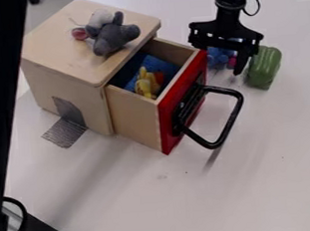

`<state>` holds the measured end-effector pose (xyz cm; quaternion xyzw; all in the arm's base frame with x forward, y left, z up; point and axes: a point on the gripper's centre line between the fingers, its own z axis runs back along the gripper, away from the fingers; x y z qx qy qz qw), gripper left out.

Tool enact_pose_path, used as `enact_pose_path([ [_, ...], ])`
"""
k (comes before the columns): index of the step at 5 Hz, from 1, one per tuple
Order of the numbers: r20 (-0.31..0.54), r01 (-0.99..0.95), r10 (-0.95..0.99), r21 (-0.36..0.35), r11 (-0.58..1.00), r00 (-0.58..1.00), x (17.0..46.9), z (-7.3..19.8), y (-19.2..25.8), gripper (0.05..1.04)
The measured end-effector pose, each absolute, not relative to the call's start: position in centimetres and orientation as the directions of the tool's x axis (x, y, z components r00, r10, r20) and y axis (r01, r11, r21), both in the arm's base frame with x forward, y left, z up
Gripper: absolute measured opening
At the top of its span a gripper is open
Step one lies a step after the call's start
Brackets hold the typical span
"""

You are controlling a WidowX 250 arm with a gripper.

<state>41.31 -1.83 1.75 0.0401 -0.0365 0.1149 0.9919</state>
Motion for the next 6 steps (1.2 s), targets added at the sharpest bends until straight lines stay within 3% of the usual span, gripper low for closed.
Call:
enact_pose_path([
  [2, 0.073, -0.249, 0.244, 0.078, 0.965, 0.967, 41.82, 0.46, -1.85, 0.961],
  [4, 0.077, -0.278, 0.272, 0.082, 0.957, 0.959, 41.87, 0.19, -1.76, 0.385],
  [5, 0.077, -0.292, 0.286, 0.087, 0.953, 0.955, 41.99, 0.50, -1.62, 0.156],
  [6, 0.071, -0.325, 0.319, 0.088, 0.942, 0.945, 41.91, 0.53, -0.98, 0.056],
])
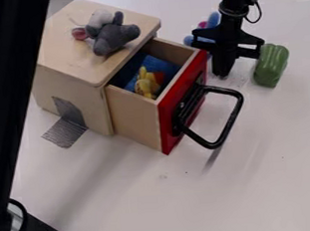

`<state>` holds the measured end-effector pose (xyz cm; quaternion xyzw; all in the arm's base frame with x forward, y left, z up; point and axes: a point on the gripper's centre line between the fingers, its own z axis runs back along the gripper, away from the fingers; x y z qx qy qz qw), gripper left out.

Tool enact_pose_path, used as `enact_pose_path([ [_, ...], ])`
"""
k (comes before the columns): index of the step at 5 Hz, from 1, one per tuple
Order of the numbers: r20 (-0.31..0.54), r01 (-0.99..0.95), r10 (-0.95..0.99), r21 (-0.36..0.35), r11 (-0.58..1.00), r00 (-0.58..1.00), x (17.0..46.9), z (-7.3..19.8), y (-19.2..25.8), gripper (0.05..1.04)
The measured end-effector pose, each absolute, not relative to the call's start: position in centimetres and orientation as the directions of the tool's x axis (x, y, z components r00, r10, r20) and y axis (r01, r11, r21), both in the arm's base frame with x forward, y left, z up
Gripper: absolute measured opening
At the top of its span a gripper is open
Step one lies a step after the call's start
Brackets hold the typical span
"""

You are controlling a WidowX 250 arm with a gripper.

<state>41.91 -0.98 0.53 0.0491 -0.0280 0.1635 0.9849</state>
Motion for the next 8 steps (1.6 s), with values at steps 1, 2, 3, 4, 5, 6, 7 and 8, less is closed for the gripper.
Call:
enact_pose_path([
  [1, 0.098, -0.348, 0.341, 0.063, 0.936, 0.935, 42.0, 2.2, -0.7, 0.054],
  [2, 0.134, -0.365, 0.358, 0.031, 0.931, 0.924, 41.7, 5.1, 0.1, 0.054],
  [3, 0.171, -0.377, 0.373, -0.011, 0.926, 0.912, 41.3, 7.8, 0.6, 0.053],
  [4, 0.212, -0.378, 0.382, -0.057, 0.924, 0.900, 40.6, 10.5, 0.7, 0.053],
  [5, 0.233, -0.361, 0.367, -0.071, 0.930, 0.900, 39.7, 12.0, 0.5, 0.053],
  [6, 0.252, -0.345, 0.357, -0.092, 0.934, 0.900, 38.9, 13.2, 0.3, 0.063],
  [7, 0.252, -0.323, 0.335, -0.087, 0.942, 0.908, 38.5, 13.6, 0.3, 0.193],
  [8, 0.237, -0.277, 0.289, -0.083, 0.957, 0.928, 38.2, 13.2, 0.4, 0.437],
])
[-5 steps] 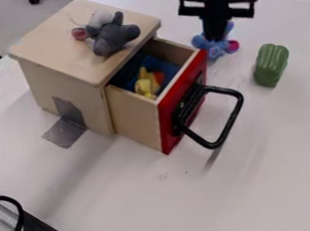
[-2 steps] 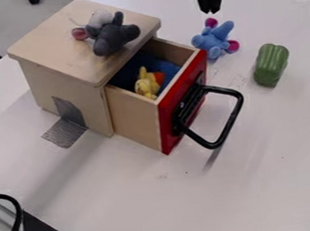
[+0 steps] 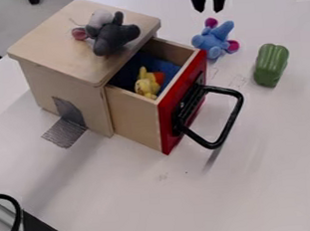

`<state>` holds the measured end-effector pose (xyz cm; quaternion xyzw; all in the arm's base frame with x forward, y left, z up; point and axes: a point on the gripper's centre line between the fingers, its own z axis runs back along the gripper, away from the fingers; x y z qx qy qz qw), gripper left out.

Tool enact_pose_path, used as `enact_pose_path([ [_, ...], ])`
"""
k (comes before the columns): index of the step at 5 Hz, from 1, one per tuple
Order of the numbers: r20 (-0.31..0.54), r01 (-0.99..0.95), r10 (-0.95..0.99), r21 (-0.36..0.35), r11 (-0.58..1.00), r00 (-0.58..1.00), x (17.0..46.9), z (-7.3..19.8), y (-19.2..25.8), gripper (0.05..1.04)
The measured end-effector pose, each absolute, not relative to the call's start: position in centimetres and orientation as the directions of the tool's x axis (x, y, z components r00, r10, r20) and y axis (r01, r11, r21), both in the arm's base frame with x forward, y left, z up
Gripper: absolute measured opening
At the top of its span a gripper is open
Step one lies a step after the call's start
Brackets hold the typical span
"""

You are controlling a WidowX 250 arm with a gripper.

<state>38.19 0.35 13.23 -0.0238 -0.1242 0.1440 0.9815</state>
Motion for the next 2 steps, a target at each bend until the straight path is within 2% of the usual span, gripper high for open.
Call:
enact_pose_path([
  [1, 0.238, -0.274, 0.285, -0.079, 0.958, 0.928, 38.18, 13.23, 0.76, 0.758],
  [2, 0.237, -0.275, 0.287, -0.082, 0.958, 0.928, 38.18, 13.23, 0.72, 0.994],
])
